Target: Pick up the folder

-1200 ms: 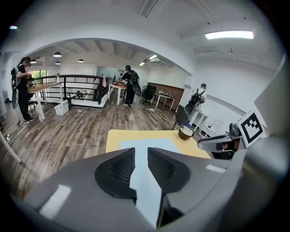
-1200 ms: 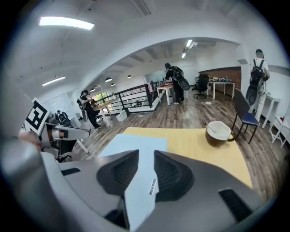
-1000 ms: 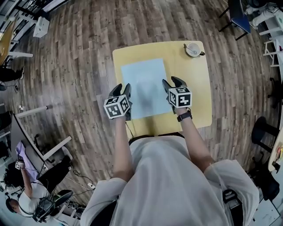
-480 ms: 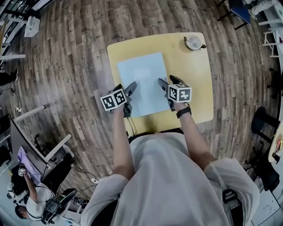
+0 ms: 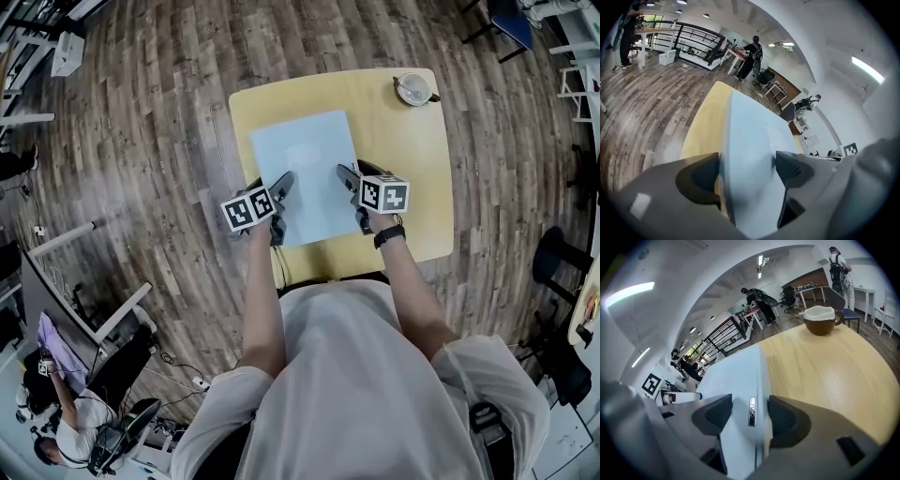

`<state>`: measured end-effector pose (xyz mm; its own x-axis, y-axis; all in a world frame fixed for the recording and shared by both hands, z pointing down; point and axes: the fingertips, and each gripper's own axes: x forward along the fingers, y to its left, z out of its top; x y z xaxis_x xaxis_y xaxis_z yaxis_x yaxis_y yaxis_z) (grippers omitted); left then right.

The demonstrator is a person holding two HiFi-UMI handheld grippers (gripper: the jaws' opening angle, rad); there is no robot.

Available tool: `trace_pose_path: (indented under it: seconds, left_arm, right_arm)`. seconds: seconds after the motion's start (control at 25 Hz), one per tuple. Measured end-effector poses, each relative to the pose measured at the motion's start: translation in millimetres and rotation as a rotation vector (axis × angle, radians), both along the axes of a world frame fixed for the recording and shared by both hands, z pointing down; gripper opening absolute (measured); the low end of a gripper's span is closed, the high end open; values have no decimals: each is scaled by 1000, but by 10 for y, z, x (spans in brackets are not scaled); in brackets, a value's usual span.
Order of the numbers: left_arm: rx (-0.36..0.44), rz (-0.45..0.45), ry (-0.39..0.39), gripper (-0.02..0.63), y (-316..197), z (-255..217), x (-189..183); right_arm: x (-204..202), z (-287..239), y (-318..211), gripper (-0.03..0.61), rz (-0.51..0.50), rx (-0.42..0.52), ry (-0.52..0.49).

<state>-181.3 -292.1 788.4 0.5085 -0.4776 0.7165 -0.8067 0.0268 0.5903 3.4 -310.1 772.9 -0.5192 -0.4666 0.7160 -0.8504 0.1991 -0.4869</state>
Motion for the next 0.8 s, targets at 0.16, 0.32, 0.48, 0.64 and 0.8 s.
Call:
trace_pose_path:
  seconds: [0.16, 0.32, 0.48, 0.64, 0.8]
  left_arm:
    - [-1, 0, -6, 383, -18, 0, 18]
    - [-11, -2, -16, 382, 58, -16, 12]
    - [-4, -10, -17, 382, 145, -74, 10]
    - [42, -38, -30, 382, 124, -254, -15]
    - [93, -53, -36, 380, 50, -494, -18]
  right_arm:
    - [41, 17, -7, 244, 1, -33, 13]
    - [21, 8, 56, 238, -9, -56, 22]
    - [16, -38, 116, 233, -36, -50, 15]
    - [-7, -206, 62, 233, -51, -5, 14]
    - [-8, -456, -22, 232, -51, 51, 22]
